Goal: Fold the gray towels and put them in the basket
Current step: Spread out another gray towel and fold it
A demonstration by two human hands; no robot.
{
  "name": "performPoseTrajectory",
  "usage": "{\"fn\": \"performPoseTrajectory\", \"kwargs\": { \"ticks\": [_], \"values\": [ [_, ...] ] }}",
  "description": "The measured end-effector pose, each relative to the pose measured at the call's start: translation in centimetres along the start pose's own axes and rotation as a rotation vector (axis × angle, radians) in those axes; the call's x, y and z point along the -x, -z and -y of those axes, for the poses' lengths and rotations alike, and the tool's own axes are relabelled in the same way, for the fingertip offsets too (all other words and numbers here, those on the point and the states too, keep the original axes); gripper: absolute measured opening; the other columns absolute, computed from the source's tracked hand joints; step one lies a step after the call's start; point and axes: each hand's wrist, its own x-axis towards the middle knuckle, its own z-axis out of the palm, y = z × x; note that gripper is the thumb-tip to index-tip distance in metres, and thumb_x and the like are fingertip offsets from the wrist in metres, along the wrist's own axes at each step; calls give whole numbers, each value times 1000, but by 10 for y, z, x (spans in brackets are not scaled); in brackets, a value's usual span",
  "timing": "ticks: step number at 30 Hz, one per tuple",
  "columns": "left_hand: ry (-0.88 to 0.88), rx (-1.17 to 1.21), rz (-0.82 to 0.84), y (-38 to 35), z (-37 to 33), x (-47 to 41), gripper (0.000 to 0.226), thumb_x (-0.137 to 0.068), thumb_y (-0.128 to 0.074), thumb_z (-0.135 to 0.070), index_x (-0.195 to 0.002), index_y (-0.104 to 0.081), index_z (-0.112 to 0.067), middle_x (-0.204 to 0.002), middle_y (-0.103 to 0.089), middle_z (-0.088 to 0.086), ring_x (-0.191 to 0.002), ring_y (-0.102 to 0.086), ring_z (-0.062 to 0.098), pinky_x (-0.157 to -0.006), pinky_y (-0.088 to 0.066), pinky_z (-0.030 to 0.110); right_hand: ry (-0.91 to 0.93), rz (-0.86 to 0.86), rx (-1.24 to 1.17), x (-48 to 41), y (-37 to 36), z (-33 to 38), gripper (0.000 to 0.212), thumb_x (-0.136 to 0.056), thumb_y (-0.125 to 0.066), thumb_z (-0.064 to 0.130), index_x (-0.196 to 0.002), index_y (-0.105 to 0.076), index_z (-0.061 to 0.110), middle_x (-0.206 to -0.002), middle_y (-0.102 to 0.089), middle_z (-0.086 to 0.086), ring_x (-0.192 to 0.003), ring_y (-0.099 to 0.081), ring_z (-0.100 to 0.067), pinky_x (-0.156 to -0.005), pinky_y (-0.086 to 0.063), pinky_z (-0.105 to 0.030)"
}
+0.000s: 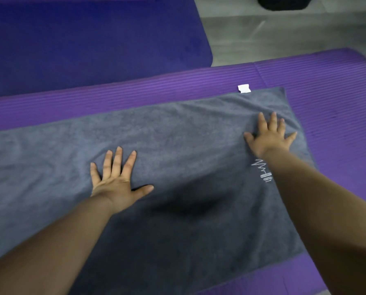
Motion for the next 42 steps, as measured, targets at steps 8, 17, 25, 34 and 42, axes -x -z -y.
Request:
{"fn": "performPoseTrajectory", "kwargs": {
  "ticks": [8, 17, 25, 34, 42],
  "values": [
    [-221, 274, -6, 35, 36, 8, 82, -86, -56, -39, -146, -3, -24, -156, 2, 4, -144, -2, 20, -117, -8, 30, 515, -21, 69, 114, -53, 57, 72, -73, -31, 48, -132, -48, 10, -141, -43, -20, -126, -46, -36, -102, -33, -56],
    [114, 315, -221, -4, 258, 102, 63, -86, -57, -21, -142, -28, -10, -151, -26, 12, -140, -23, 28, -116, -20, 36, 517, 151, 287, 165, -23, 103, 70, -93, -40, 43, -147, 2, 25, -157, 5, 0, -145, -5, -21, -117, -8, -34],
    [854, 751, -333, -98, 390, 181, 68, -81, -66, -24, -138, -34, -3, -142, -33, 28, -132, -30, 43, -109, -26, 46, 858, 312, 216, 237, -27, 279, 68, -93, -48, 28, -147, -9, 15, -155, -15, -2, -141, -23, -17, -110, -16, -18],
    [853, 862, -224, -131, 415, 201, 29, -71, -68, -46, -69, -62, -18, -97, -69, 18, -95, -63, 34, -91, -45, 52, 906, 387, 293, 299, -106, 370, 66, -95, -42, 31, -148, -5, 16, -157, -3, -1, -144, -5, -24, -118, -16, -34],
    [439, 1141, -518, -74, 350, 214, 25, -69, -71, -16, -61, -48, -18, -57, -55, 2, -45, -50, -2, -47, -36, 7, 716, 345, -244, 305, -91, 407, 40, -92, -46, 17, -130, -47, 6, -135, -52, -12, -124, -48, -23, -98, -32, -20]
  ]
}}
